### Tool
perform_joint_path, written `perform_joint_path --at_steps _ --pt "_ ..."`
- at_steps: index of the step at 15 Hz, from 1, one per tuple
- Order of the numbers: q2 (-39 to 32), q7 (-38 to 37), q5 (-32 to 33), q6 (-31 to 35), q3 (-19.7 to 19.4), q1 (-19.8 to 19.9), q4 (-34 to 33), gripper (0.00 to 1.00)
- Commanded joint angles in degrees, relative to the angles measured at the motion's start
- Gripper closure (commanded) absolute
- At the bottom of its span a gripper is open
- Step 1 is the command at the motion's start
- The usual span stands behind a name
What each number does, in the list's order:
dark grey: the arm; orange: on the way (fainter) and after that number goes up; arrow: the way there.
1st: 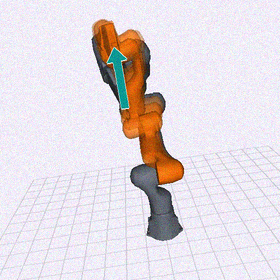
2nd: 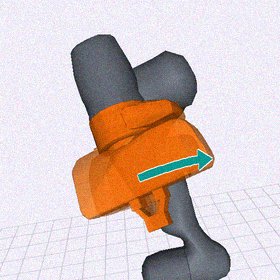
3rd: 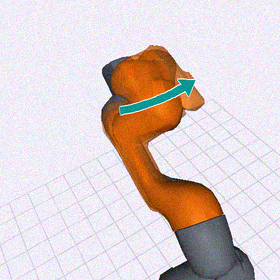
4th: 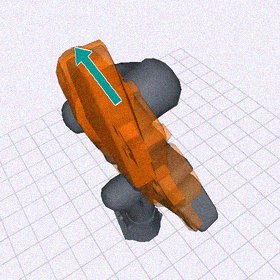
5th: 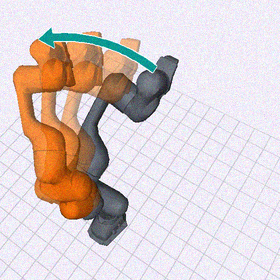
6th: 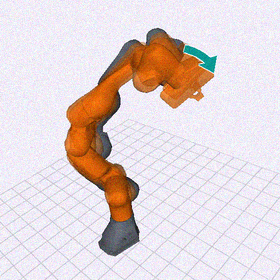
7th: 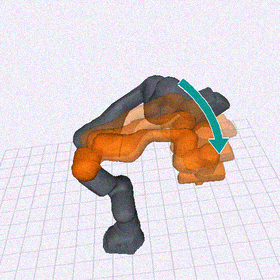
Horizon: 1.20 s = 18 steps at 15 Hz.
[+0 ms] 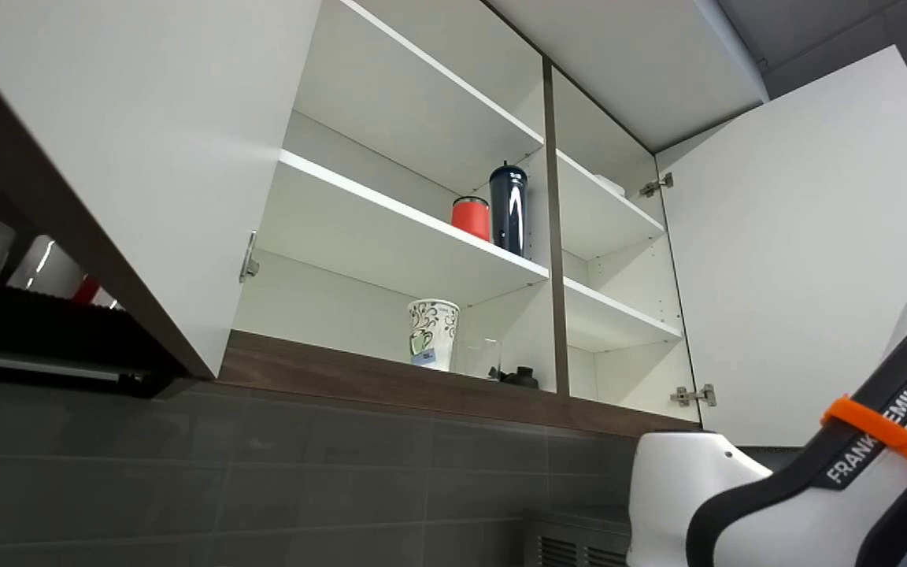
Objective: Put the straws inside the tea cup then put the cup and side plate inside the top cupboard
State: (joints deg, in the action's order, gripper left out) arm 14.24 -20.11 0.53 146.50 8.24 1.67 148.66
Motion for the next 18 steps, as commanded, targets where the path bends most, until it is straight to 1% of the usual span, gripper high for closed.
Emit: perform_joint_path --at_steps 1,3,4,6,9,11,13,15,16,18 --pt "-5.9 -5.0 4.5 6.2 -1.0 3.0 1.4 0.0" --pt "-9.0 -7.5 6.4 8.4 -1.9 4.2 1.4 0.0" --pt "-5.8 -3.9 3.8 5.7 -2.5 2.4 1.5 0.0" --pt "-8.2 -5.1 4.8 7.2 -3.2 2.8 1.4 0.0" --pt "-8.8 -5.6 4.8 7.3 -3.3 2.8 1.2 0.0" --pt "-13.1 -10.3 6.8 6.7 -3.9 3.9 -1.8 0.0" --pt "-16.1 -11.3 6.5 6.7 -4.8 3.6 -3.6 0.0" --pt "-19.1 -11.2 6.6 6.9 -6.2 2.9 -5.5 0.0" --pt "-20.9 -10.2 6.1 6.1 -6.9 2.5 -6.7 0.0" --pt "-24.2 -8.9 6.1 6.7 -8.6 1.8 -8.7 0.0"
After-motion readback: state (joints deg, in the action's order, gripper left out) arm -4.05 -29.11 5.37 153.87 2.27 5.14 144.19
